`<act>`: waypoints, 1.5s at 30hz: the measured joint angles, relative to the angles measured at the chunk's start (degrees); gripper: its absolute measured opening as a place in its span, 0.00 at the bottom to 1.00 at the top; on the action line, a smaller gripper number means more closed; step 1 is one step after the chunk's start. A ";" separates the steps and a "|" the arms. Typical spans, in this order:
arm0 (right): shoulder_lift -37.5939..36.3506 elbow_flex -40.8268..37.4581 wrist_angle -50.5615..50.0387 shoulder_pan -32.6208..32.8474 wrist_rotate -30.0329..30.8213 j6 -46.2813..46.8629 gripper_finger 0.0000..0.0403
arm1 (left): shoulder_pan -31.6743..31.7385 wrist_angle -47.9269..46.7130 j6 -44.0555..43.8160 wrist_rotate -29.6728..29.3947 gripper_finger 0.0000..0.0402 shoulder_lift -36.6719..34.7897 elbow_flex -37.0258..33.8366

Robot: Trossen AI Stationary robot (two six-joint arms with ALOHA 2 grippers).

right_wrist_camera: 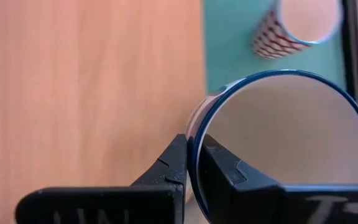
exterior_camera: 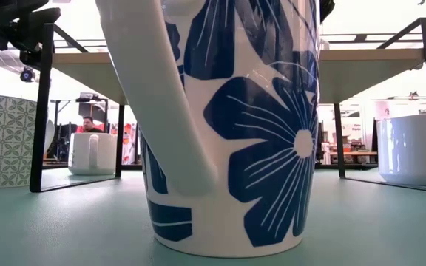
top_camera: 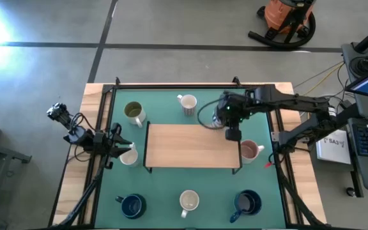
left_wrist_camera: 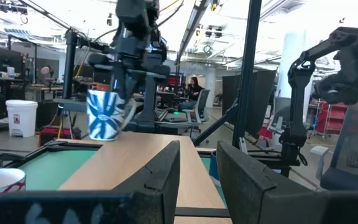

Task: Place coffee mugs
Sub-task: Put the top blue patterned mug on the shelf

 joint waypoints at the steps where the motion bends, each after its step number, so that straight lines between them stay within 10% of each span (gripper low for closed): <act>1: 0.17 0.00 -0.06 1.05 0.32 -0.19 0.05 | 0.01 -0.01 0.00 0.01 0.22 0.01 0.00; 32: 0.63 1.49 -3.19 6.35 -6.89 0.17 0.18 | 0.00 0.00 0.00 0.00 0.22 -0.01 0.00; 45: 0.50 1.49 -2.97 6.35 -7.72 28.28 0.33 | 0.01 -0.01 0.00 0.01 0.22 -0.01 0.00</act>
